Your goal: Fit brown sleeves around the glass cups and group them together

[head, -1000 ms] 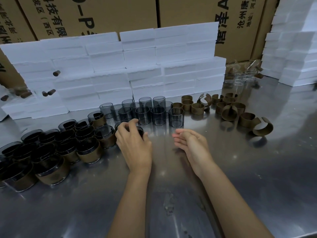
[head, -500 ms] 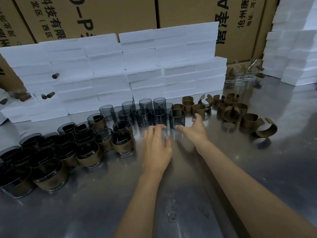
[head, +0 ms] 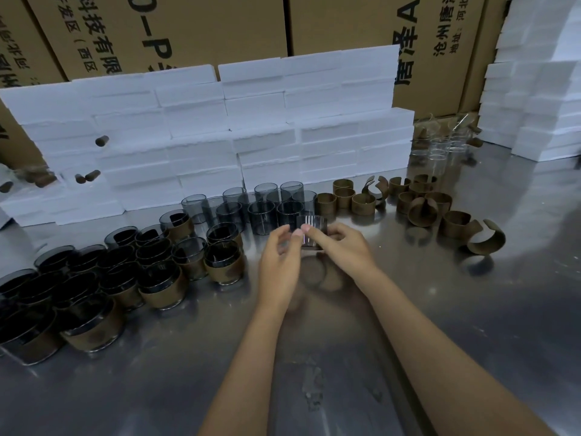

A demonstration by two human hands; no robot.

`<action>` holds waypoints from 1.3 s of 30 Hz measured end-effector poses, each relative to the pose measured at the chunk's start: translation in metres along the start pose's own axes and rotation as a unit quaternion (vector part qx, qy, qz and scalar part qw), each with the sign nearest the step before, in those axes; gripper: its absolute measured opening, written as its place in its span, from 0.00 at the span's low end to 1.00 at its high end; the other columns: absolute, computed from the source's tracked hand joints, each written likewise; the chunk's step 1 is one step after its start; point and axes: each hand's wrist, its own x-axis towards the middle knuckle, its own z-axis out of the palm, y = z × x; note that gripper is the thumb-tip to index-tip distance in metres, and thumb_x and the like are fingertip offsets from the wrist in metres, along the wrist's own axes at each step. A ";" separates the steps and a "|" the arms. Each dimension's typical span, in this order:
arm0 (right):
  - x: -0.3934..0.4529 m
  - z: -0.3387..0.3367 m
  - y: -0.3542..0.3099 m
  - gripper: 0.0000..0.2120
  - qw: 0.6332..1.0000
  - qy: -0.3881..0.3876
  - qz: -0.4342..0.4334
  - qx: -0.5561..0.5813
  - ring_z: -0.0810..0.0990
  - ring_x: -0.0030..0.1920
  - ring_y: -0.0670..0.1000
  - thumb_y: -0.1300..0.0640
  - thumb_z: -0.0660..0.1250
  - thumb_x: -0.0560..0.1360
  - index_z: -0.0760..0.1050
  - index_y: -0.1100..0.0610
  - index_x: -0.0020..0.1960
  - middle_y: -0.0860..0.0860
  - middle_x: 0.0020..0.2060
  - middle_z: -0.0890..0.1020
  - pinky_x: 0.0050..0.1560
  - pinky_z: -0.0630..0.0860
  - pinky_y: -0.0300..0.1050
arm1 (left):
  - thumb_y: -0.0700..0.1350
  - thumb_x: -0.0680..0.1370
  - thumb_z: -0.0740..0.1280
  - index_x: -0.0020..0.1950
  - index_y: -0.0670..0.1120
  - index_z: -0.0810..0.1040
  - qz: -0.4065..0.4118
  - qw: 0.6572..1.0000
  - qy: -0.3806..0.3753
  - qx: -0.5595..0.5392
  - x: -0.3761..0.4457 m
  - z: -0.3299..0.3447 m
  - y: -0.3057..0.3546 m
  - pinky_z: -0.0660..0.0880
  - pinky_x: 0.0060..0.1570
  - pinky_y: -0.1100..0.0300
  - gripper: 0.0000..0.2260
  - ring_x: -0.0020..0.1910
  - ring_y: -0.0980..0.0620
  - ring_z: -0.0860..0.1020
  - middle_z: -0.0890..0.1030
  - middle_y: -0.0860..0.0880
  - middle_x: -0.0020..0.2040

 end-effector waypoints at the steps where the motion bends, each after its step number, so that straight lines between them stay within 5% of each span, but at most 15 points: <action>1: -0.010 0.001 0.000 0.30 1.000 0.002 -0.016 0.000 0.81 0.42 0.45 0.24 0.70 0.62 0.79 0.51 0.42 0.43 0.38 0.82 0.47 0.77 0.44 | 0.50 0.84 0.66 0.68 0.47 0.78 -0.028 0.998 -0.012 -0.063 0.000 0.000 0.002 0.78 0.59 0.53 0.14 0.62 0.47 0.80 0.82 0.48 0.62; 5: -0.038 0.003 -0.003 0.30 0.997 0.030 -0.076 0.004 0.71 0.33 0.42 0.22 0.62 0.66 0.67 0.51 0.40 0.43 0.32 0.72 0.37 0.69 0.41 | 0.53 0.82 0.68 0.63 0.40 0.80 -0.084 0.972 -0.070 -0.210 -0.003 0.002 0.005 0.77 0.54 0.48 0.18 0.59 0.43 0.81 0.83 0.42 0.59; 10: -0.050 0.001 -0.014 0.28 0.998 -0.013 -0.059 0.025 0.75 0.37 0.41 0.23 0.59 0.72 0.60 0.49 0.44 0.44 0.37 0.73 0.39 0.69 0.42 | 0.58 0.76 0.71 0.65 0.39 0.79 -0.108 0.952 -0.106 -0.267 -0.006 0.001 0.006 0.75 0.54 0.49 0.26 0.54 0.45 0.82 0.85 0.47 0.49; 15: -0.053 0.009 -0.017 0.22 0.996 -0.022 -0.063 0.058 0.77 0.34 0.31 0.29 0.62 0.76 0.63 0.48 0.45 0.41 0.38 0.77 0.35 0.70 0.32 | 0.56 0.79 0.70 0.55 0.47 0.84 -0.130 0.943 -0.111 -0.287 0.000 -0.004 0.002 0.66 0.56 0.50 0.14 0.55 0.46 0.76 0.83 0.48 0.47; 18: -0.051 0.013 -0.017 0.22 0.994 0.008 -0.085 0.061 0.76 0.34 0.33 0.32 0.60 0.79 0.63 0.50 0.43 0.40 0.33 0.77 0.35 0.69 0.28 | 0.56 0.80 0.68 0.62 0.42 0.84 -0.136 0.944 -0.089 -0.287 -0.001 -0.004 0.007 0.66 0.55 0.51 0.20 0.53 0.47 0.76 0.84 0.46 0.51; 22: -0.046 0.012 -0.016 0.23 0.989 0.043 -0.113 0.083 0.77 0.35 0.37 0.38 0.56 0.83 0.69 0.58 0.45 0.47 0.35 0.79 0.36 0.71 0.31 | 0.57 0.83 0.63 0.59 0.46 0.83 -0.131 0.950 -0.085 -0.271 -0.002 -0.003 0.010 0.66 0.39 0.60 0.17 0.39 0.57 0.78 0.84 0.49 0.47; 24: -0.043 0.011 -0.016 0.24 0.984 0.059 -0.121 0.115 0.76 0.35 0.39 0.42 0.56 0.85 0.72 0.62 0.46 0.51 0.35 0.80 0.37 0.71 0.34 | 0.56 0.85 0.59 0.61 0.47 0.81 -0.138 0.943 -0.100 -0.287 -0.003 -0.001 0.011 0.64 0.36 0.61 0.17 0.39 0.57 0.77 0.83 0.48 0.49; 26: -0.042 0.013 -0.015 0.26 0.983 0.054 -0.096 0.144 0.77 0.34 0.44 0.39 0.59 0.83 0.74 0.64 0.47 0.56 0.35 0.80 0.37 0.73 0.41 | 0.55 0.87 0.55 0.62 0.46 0.80 -0.152 0.929 -0.121 -0.315 -0.005 0.000 0.012 0.67 0.36 0.62 0.19 0.41 0.55 0.77 0.83 0.46 0.51; 30: -0.044 0.018 -0.019 0.35 0.984 -0.002 -0.011 0.177 0.83 0.36 0.44 0.23 0.59 0.71 0.78 0.55 0.51 0.48 0.38 0.85 0.35 0.77 0.39 | 0.51 0.88 0.54 0.51 0.47 0.82 -0.147 0.929 -0.139 -0.310 -0.006 0.003 0.011 0.72 0.28 0.63 0.19 0.33 0.53 0.78 0.83 0.46 0.41; 32: -0.042 0.018 -0.021 0.35 0.982 -0.042 0.016 0.185 0.86 0.38 0.48 0.21 0.57 0.68 0.82 0.50 0.51 0.51 0.40 0.87 0.37 0.79 0.41 | 0.51 0.87 0.55 0.52 0.45 0.81 -0.141 0.944 -0.101 -0.281 -0.006 0.006 0.011 0.72 0.28 0.63 0.17 0.32 0.54 0.79 0.83 0.47 0.40; 35: -0.043 0.016 -0.020 0.28 0.981 -0.056 0.006 0.184 0.86 0.37 0.44 0.30 0.55 0.80 0.84 0.49 0.44 0.46 0.36 0.87 0.34 0.77 0.34 | 0.49 0.87 0.58 0.54 0.42 0.82 -0.079 0.989 0.037 -0.123 -0.004 0.006 0.005 0.78 0.38 0.59 0.16 0.42 0.50 0.84 0.84 0.44 0.46; 37: -0.045 0.018 -0.018 0.30 0.990 -0.045 -0.013 0.135 0.84 0.34 0.40 0.35 0.50 0.84 0.83 0.50 0.43 0.43 0.33 0.86 0.32 0.74 0.30 | 0.48 0.86 0.60 0.50 0.43 0.80 0.013 0.990 0.138 0.011 -0.004 0.002 -0.001 0.74 0.49 0.55 0.14 0.52 0.44 0.81 0.83 0.43 0.49; 39: -0.045 0.019 -0.019 0.32 0.993 -0.025 -0.003 0.112 0.83 0.32 0.40 0.38 0.46 0.85 0.81 0.51 0.41 0.44 0.29 0.84 0.31 0.74 0.32 | 0.49 0.86 0.61 0.45 0.46 0.77 0.073 0.983 0.162 0.046 -0.007 0.000 0.001 0.72 0.50 0.54 0.12 0.50 0.46 0.79 0.81 0.44 0.47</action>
